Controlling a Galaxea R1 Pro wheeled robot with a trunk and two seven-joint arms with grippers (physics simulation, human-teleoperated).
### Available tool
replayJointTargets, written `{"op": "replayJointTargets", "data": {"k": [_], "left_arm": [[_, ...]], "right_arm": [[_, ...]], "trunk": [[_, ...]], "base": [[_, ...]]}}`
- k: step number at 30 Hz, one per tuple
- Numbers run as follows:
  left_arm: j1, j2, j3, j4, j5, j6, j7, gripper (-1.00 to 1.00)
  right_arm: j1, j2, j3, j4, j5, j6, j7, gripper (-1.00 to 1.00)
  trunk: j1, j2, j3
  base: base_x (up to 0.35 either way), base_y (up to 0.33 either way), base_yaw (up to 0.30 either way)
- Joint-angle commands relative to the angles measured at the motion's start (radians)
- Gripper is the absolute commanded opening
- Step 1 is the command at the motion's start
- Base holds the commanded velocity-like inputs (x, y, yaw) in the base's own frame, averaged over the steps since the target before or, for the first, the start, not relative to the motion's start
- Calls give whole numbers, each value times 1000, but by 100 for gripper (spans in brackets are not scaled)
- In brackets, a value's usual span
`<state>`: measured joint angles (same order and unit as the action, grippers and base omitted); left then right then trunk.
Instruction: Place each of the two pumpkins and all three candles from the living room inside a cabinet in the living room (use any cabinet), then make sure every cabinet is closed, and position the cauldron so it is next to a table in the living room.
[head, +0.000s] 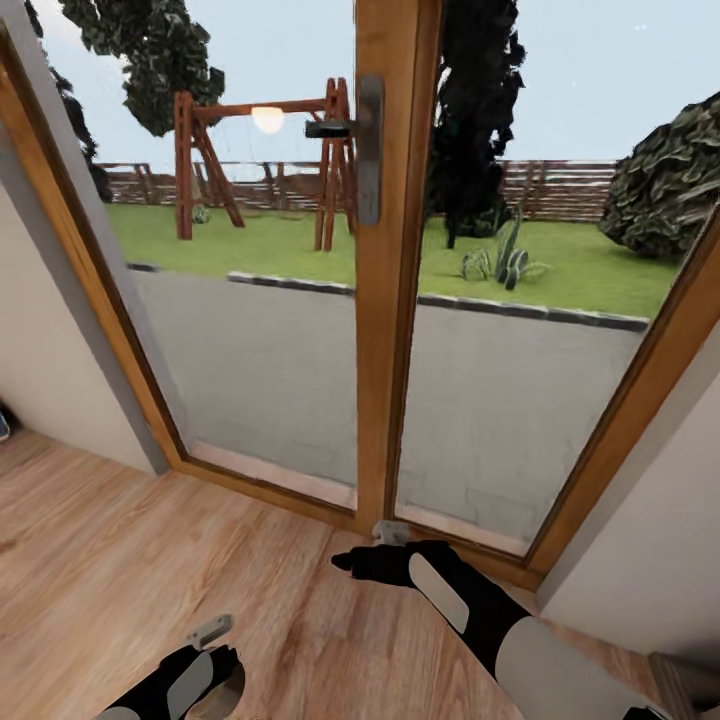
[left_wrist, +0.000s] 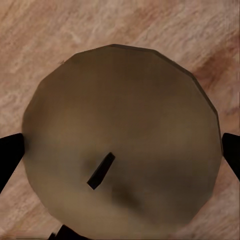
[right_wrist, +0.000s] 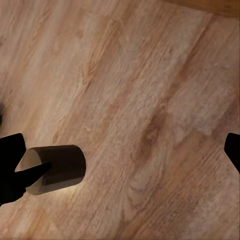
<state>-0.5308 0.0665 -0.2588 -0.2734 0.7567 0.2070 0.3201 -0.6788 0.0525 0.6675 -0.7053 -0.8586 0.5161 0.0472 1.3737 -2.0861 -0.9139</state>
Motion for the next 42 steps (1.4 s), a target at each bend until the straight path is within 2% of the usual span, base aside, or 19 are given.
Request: {"op": "replayJointTargets", "data": {"k": [1,17,22,34,42], "left_arm": [[0,1,-8,-3,8,5,7,-100],[0,-3,-8,-3,7,3,10,-100],[0,-4,-8,-3,7,3,10,-100],[0,-4,-10,-3,7,3,11,-100],[0,-4,-8,-3,5,3,11,-100]], "right_arm": [[-1,0,1,0,0,3,2,100],[-1,1,2,20,1,1,1,100],[-1,2,28,24,1,-2,-1,100],[-1,2,32,48,4,-4,-4,100],[-1,3,32,76,3,-64,-10,100]], "trunk": [[-4,7,2],[-65,119,52],[-85,154,68],[-131,238,106],[-161,294,131]], "base": [[0,0,276],[0,0,289],[0,0,291],[0,0,291],[0,0,291]]}}
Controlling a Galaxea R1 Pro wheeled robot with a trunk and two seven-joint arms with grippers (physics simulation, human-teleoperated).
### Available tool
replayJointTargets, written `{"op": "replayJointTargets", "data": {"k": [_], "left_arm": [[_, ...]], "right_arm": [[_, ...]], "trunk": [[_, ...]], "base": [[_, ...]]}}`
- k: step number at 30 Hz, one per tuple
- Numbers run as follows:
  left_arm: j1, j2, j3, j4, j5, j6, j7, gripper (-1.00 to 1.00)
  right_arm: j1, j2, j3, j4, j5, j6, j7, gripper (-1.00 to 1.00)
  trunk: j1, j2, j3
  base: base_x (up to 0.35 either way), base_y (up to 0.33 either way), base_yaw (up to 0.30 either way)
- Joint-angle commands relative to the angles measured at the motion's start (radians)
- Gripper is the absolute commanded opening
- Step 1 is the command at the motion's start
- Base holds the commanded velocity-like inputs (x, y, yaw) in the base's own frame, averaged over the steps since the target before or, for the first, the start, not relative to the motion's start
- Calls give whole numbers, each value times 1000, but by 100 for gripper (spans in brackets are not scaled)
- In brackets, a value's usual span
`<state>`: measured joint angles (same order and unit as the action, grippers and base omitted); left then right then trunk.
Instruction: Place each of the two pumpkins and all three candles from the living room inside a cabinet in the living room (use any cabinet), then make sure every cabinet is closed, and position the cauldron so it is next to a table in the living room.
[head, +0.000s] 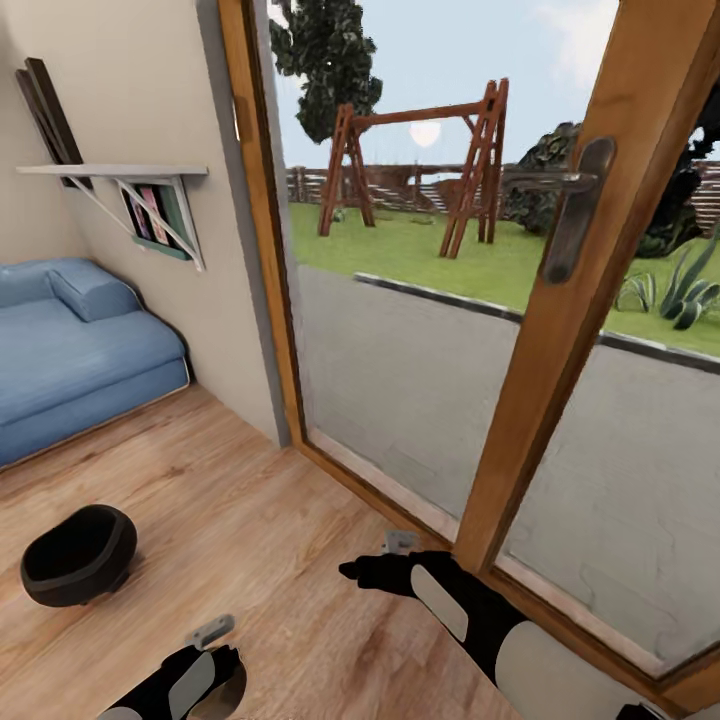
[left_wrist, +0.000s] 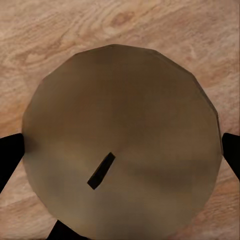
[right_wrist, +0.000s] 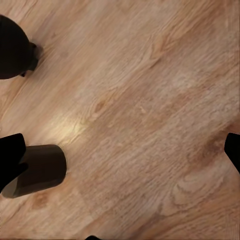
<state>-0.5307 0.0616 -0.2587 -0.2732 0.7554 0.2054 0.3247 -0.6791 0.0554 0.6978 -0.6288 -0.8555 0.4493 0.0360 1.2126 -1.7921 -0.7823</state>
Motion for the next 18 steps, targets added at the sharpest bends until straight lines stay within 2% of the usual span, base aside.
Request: {"op": "replayJointTargets", "data": {"k": [1,18], "left_arm": [[0,1,-9,-3,7,5,7,-100],[0,-4,-15,-3,8,5,11,-100]], "right_arm": [[-1,0,1,2,0,0,1,100],[0,-2,0,29,0,-33,-1,100]], "trunk": [[-4,7,2],[-69,126,58]], "base": [[0,0,291],[0,0,291]]}}
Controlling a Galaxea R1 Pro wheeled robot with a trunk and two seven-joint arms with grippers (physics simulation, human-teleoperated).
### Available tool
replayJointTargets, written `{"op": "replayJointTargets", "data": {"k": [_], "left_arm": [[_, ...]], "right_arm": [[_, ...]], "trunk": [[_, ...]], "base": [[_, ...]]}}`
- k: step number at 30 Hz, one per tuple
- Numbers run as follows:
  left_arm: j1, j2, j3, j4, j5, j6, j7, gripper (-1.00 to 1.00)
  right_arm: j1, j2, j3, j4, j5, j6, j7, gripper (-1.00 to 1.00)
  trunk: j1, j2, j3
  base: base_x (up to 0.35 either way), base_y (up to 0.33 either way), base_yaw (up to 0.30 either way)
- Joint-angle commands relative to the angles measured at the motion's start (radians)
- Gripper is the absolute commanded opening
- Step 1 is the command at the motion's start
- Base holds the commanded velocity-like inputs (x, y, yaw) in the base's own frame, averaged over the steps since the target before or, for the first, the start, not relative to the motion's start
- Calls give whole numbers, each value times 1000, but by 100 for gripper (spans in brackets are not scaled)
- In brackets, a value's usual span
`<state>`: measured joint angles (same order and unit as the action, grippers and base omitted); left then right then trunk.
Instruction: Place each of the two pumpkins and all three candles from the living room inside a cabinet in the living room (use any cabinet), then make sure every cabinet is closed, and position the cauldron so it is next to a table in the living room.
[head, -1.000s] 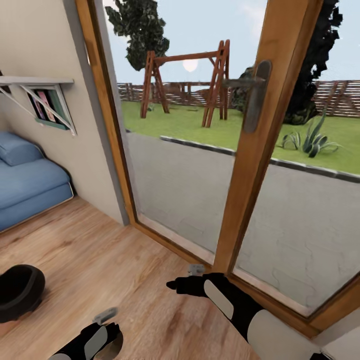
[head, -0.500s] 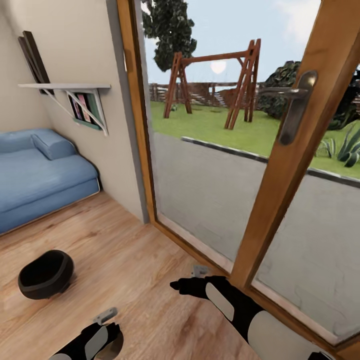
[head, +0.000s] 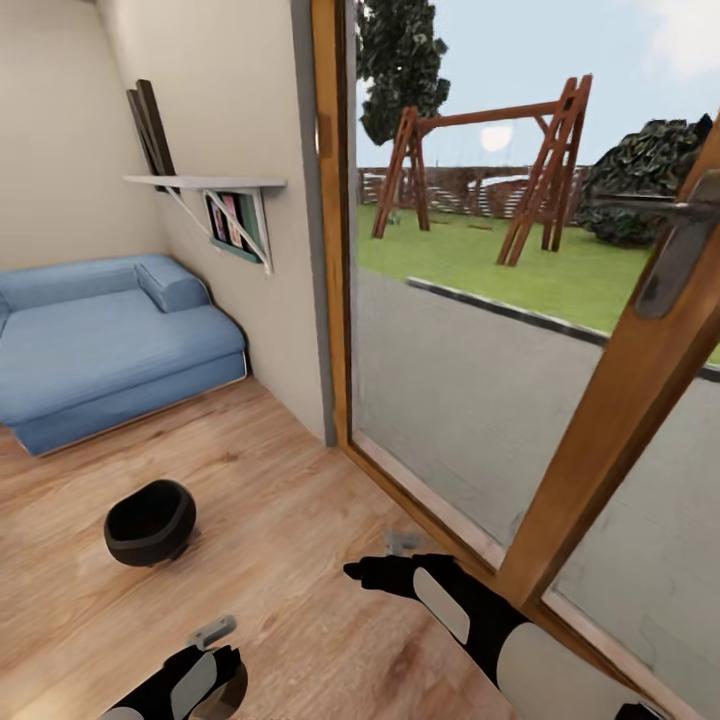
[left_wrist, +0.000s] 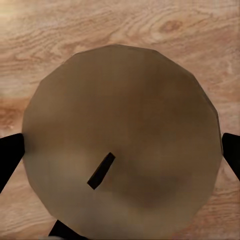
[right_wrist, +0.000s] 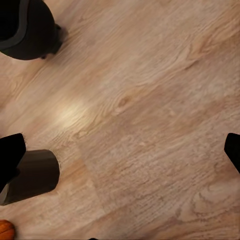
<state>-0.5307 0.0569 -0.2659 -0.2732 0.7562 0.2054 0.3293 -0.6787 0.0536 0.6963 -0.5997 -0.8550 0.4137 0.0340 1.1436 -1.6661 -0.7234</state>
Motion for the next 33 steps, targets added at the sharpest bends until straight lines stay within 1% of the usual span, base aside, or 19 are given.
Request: {"op": "replayJointTargets", "data": {"k": [1,33], "left_arm": [[0,1,-8,-3,7,5,7,-100],[0,1,-10,-3,8,5,4,-100]], "right_arm": [[-1,0,2,3,-1,1,1,100],[-1,2,3,9,1,0,0,100]], "trunk": [[-4,7,3],[-127,231,124]], "base": [[0,0,288],[0,0,283]]}}
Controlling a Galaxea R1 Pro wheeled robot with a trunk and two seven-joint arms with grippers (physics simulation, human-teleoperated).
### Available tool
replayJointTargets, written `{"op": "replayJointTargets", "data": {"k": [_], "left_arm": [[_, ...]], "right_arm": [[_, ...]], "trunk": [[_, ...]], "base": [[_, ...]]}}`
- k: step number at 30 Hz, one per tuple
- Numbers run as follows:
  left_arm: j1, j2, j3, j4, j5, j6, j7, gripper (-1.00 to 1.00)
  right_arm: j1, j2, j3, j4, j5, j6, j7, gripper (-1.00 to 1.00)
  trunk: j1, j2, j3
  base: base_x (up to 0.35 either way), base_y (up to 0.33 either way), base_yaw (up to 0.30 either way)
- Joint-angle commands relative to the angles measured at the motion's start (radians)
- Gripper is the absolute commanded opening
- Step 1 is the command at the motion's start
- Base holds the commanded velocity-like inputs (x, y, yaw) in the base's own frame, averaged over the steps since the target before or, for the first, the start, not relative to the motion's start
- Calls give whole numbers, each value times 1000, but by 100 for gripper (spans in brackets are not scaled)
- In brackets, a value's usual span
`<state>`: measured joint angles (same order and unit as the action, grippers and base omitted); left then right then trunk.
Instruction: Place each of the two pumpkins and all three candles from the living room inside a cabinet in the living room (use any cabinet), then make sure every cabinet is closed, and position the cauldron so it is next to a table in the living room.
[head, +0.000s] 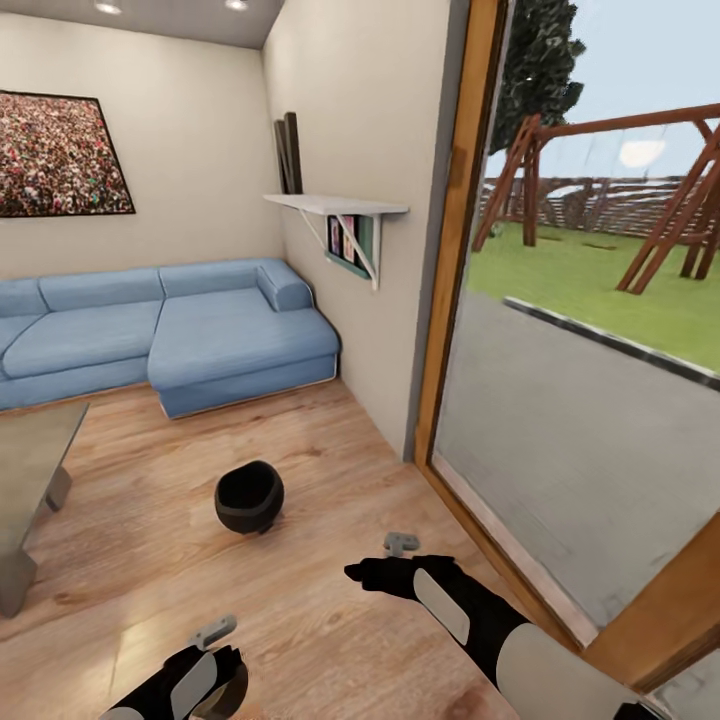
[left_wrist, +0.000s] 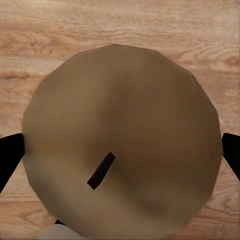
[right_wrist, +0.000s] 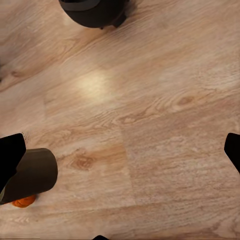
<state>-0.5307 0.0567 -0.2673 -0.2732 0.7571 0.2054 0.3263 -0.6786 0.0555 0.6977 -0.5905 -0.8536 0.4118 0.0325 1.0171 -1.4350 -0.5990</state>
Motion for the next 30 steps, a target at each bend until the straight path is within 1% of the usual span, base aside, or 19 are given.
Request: {"op": "replayJointTargets", "data": {"k": [1,18,22,30], "left_arm": [[0,1,-9,-3,7,5,7,-100],[0,-1,-9,-3,2,5,8,-100],[0,0,-9,-3,5,5,8,-100],[0,0,-9,-3,6,5,7,-100]], "right_arm": [[-1,0,2,0,-1,2,1,100],[-1,0,2,0,-1,2,1,100],[-1,0,2,0,-1,2,1,100],[-1,0,2,0,-1,2,1,100]], "trunk": [[-4,7,3],[-69,126,67],[-69,126,70],[-100,182,100]], "base": [[0,0,282],[0,0,283],[0,0,282],[0,0,283]]}}
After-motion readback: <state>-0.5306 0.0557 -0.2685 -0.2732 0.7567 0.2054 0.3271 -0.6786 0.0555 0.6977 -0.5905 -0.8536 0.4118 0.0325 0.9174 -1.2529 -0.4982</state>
